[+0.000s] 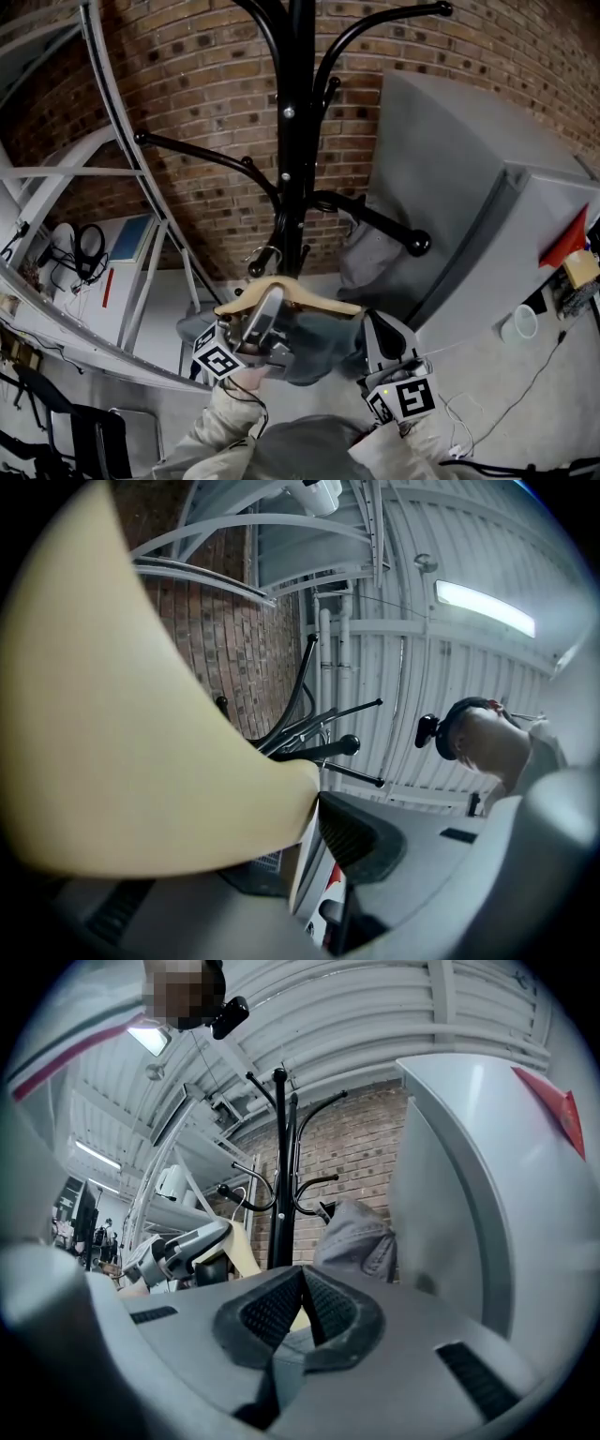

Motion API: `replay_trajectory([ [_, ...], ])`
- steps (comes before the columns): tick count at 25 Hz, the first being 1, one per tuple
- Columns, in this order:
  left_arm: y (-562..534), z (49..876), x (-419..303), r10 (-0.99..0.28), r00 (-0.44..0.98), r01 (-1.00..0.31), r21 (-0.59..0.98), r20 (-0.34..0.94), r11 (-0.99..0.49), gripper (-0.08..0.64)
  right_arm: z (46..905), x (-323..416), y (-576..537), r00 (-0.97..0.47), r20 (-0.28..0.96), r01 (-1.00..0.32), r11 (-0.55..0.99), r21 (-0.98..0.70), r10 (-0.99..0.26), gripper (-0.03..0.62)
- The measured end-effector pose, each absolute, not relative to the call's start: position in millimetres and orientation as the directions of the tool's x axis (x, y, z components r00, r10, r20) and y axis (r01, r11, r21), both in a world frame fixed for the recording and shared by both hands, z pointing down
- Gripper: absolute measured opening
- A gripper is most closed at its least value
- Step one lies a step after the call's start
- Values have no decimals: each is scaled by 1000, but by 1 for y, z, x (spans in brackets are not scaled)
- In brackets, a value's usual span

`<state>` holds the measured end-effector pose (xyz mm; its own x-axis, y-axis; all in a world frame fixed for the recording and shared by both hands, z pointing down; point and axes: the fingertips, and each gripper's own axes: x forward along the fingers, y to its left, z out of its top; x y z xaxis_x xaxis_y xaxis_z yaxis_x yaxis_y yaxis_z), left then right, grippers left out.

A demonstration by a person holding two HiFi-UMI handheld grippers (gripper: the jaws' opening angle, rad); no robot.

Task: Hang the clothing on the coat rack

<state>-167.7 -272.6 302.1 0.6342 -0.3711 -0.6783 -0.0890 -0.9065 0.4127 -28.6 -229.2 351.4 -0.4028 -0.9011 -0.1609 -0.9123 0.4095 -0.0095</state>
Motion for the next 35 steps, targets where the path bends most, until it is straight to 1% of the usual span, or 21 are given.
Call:
replay_trajectory([
  [8,-289,316,-166,-395,632,-89,444,-667,-892,101,353,-25,-238,-401,-160,-912,409,-21,-902,25],
  [35,-307,327,-159,-392,633,-85,443,-667,-892,103,367,-20,-255,-429,-131,-899,437,-39,-894,25],
])
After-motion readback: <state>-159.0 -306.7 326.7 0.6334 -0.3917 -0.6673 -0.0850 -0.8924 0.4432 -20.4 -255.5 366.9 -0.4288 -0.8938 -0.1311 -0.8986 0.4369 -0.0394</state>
